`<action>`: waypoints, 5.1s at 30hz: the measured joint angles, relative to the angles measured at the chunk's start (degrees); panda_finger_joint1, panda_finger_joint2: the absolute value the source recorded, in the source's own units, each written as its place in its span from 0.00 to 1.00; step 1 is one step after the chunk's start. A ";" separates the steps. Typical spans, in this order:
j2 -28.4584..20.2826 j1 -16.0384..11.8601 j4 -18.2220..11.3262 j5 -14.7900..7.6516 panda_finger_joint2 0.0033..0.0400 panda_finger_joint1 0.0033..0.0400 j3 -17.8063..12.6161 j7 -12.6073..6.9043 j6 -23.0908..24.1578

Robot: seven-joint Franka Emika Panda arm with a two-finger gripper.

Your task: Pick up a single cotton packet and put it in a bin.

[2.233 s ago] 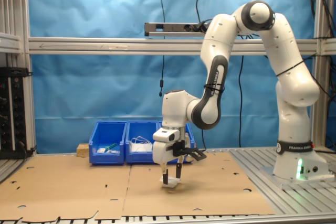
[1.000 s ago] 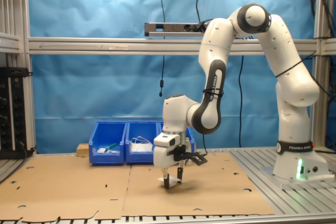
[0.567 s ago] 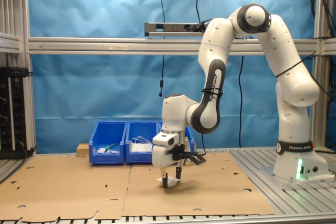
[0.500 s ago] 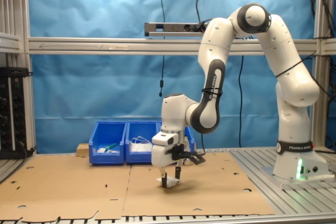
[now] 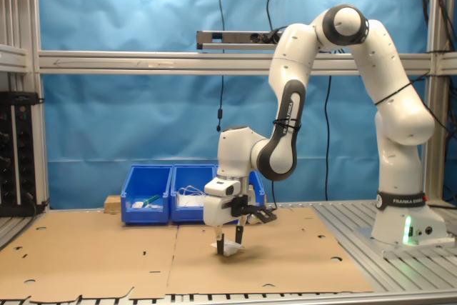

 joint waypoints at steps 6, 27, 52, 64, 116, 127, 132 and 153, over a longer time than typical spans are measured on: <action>0.00 0.00 0.00 0.00 1.00 1.00 0.00 0.00 0.00; 0.00 0.00 0.00 0.00 1.00 1.00 -0.18 0.00 0.00; 0.00 0.00 0.00 0.00 0.27 0.27 -0.20 0.00 0.00; 0.00 0.00 0.00 0.00 0.06 0.06 -0.20 0.00 0.00; -22.74 -0.05 5.05 0.00 0.07 0.07 -11.74 -6.37 -27.97; -24.47 -0.17 7.02 0.00 0.07 0.07 -20.03 -13.49 -34.89; -24.89 -0.23 7.39 0.00 0.07 0.07 -23.19 -16.30 -36.52; -22.03 -0.72 11.23 0.00 0.07 0.07 -31.25 -24.95 -39.29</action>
